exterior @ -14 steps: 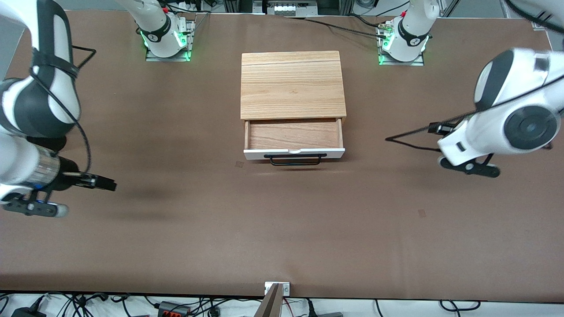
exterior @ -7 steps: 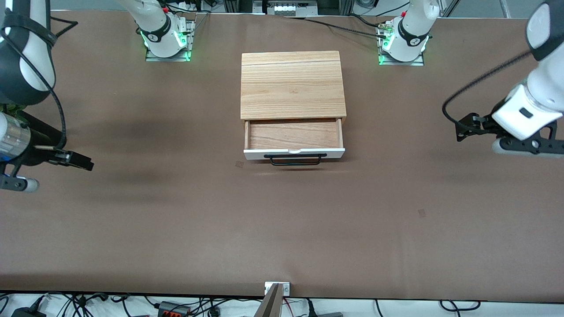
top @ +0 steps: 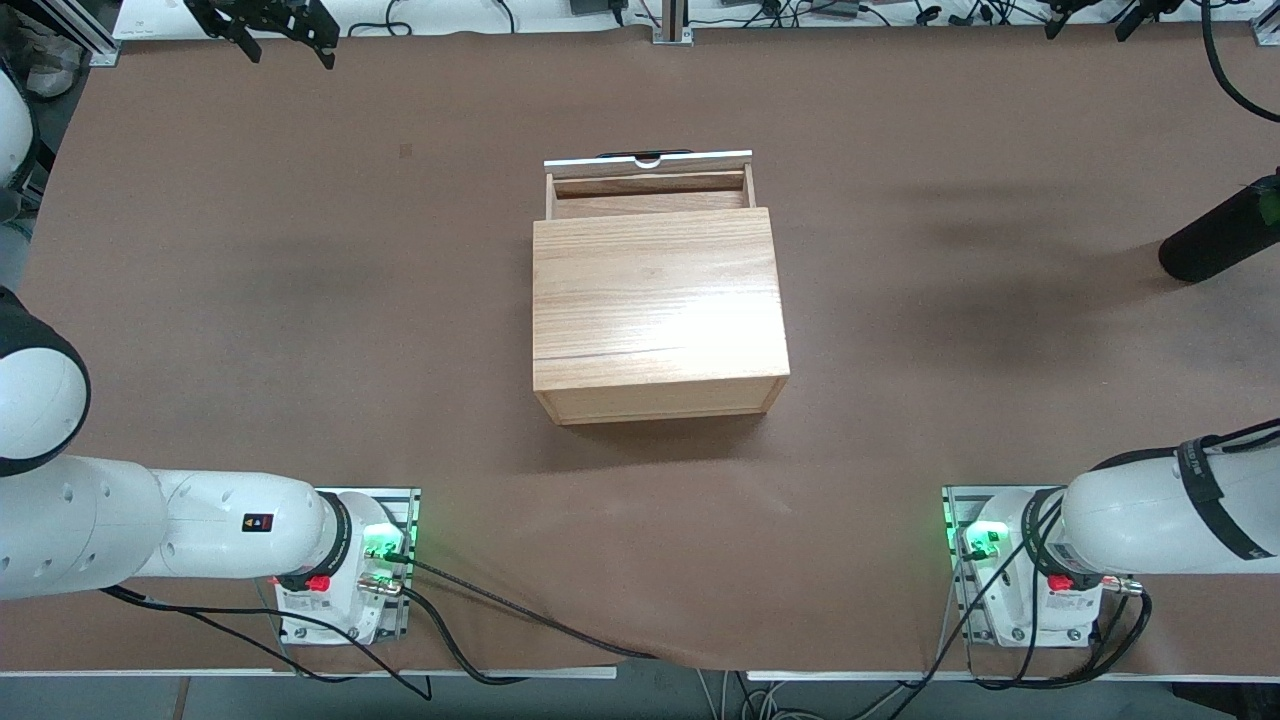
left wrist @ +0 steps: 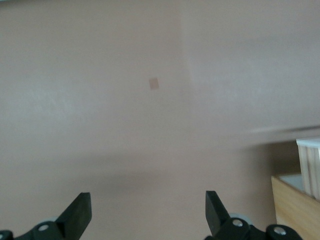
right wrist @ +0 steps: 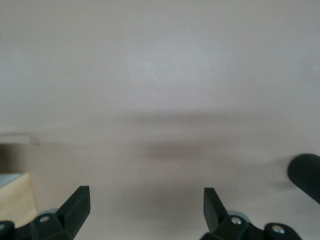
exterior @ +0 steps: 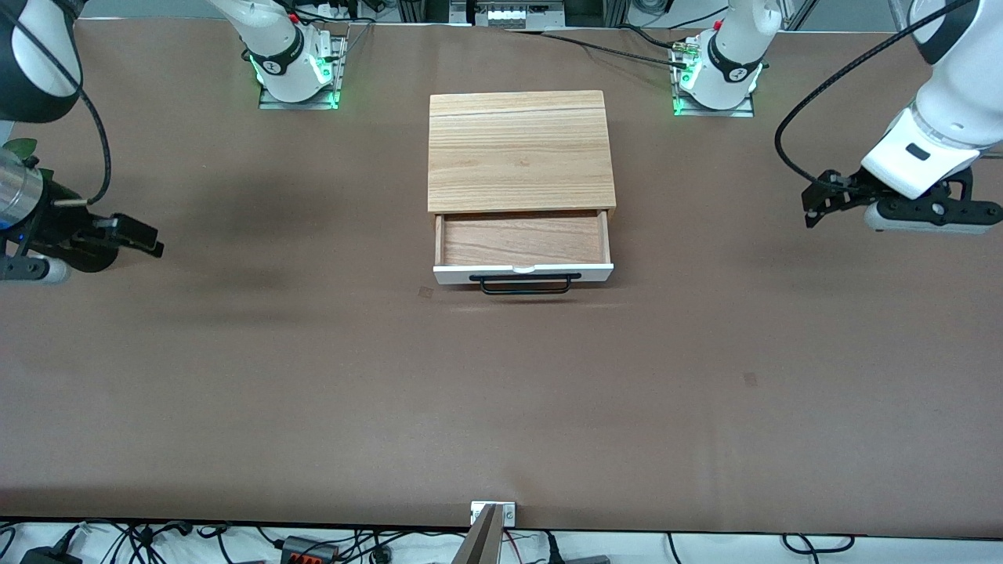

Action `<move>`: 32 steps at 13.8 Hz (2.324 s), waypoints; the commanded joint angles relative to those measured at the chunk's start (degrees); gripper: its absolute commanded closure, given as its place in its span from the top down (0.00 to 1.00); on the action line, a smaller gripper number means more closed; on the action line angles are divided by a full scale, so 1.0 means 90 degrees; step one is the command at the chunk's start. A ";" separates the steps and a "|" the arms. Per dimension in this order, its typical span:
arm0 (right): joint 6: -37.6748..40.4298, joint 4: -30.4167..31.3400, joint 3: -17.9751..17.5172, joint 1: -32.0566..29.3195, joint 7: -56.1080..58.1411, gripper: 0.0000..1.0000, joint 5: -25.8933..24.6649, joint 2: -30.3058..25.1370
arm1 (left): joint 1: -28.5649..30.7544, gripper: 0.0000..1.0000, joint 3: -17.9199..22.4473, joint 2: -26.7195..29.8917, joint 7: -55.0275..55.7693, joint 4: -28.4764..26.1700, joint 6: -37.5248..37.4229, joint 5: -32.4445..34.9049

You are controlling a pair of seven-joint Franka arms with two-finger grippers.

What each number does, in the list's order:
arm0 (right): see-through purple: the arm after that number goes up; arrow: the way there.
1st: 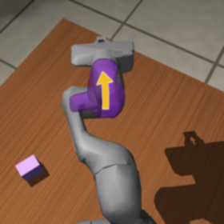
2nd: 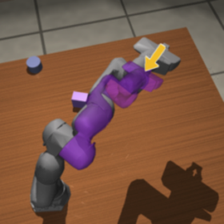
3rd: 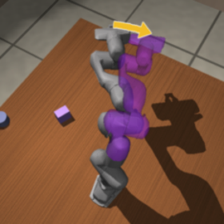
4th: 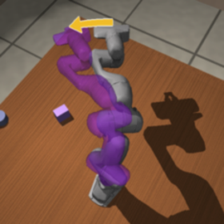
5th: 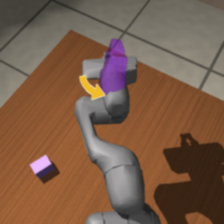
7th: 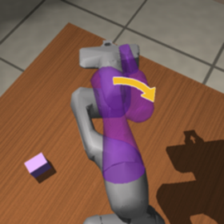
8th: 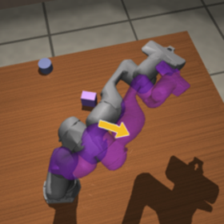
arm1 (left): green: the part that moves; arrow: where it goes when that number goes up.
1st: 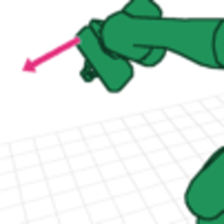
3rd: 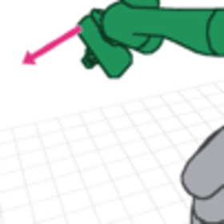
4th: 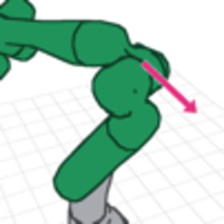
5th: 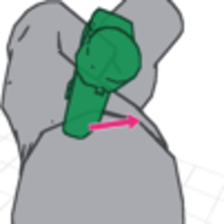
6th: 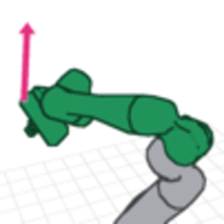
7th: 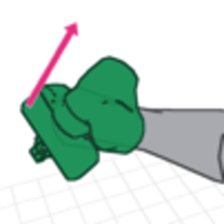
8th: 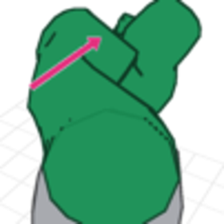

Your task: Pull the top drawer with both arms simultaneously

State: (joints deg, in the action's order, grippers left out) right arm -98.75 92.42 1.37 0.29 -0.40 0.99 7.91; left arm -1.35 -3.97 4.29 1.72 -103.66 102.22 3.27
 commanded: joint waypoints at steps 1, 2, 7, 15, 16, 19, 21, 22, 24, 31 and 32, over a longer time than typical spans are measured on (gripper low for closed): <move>-0.0053 0.0510 -0.0220 -0.0081 -0.0336 1.00 -0.0315 -0.0332 | -0.0055 1.00 0.0002 -0.0231 0.0004 0.0773 -0.1062 -0.0109; -0.0227 0.0734 -0.0269 -0.0090 -0.0356 1.00 -0.0316 -0.0458 | -0.0055 1.00 -0.0018 -0.0272 0.0043 0.0853 -0.1190 -0.0109; -0.0444 0.1078 -0.0279 -0.0090 -0.0346 1.00 -0.0325 -0.0694 | 0.0003 1.00 -0.0008 -0.0603 -0.0054 0.1389 -0.1269 -0.0060; -0.0659 0.0883 -0.0249 -0.0130 -0.0288 1.00 -0.0355 -0.0665 | -0.0035 1.00 -0.0027 -0.0536 0.0004 0.1410 -0.1318 -0.0119; -0.0620 0.0883 -0.0259 -0.0120 -0.0288 1.00 -0.0355 -0.0655 | -0.0045 1.00 -0.0027 -0.0536 0.0004 0.1410 -0.1386 -0.0119; -0.0581 0.0883 -0.0259 -0.0120 -0.0278 1.00 -0.0355 -0.0655 | -0.0065 1.00 -0.0037 -0.0546 -0.0045 0.1420 -0.1436 -0.0119; -0.0581 0.0883 -0.0269 -0.0110 -0.0278 1.00 -0.0364 -0.0645 | -0.0065 1.00 -0.0037 -0.0546 -0.0045 0.1430 -0.1436 -0.0129; -0.0581 0.0883 -0.0269 -0.0110 -0.0278 1.00 -0.0364 -0.0645 | -0.0065 1.00 -0.0037 -0.0546 -0.0025 0.1420 -0.1436 -0.0129; -0.0581 0.0854 -0.0269 -0.0120 -0.0268 1.00 -0.0364 -0.0645 | -0.0065 1.00 -0.0057 -0.0555 -0.0015 0.1430 -0.1436 -0.0129; -0.0630 0.0708 -0.0259 -0.0139 -0.0288 1.00 -0.0267 -0.0586 | -0.0074 1.00 -0.0154 -0.0575 -0.0025 0.1430 -0.1445 -0.0099; -0.0572 0.0717 -0.0259 -0.0120 -0.0259 1.00 -0.0276 -0.0586 | -0.0074 1.00 -0.0154 -0.0575 -0.0035 0.1420 -0.1445 -0.0109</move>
State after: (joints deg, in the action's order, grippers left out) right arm -104.61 99.43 -0.36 -0.33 -2.53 -1.55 3.03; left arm -2.12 -5.10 -0.20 1.74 -92.47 90.63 3.22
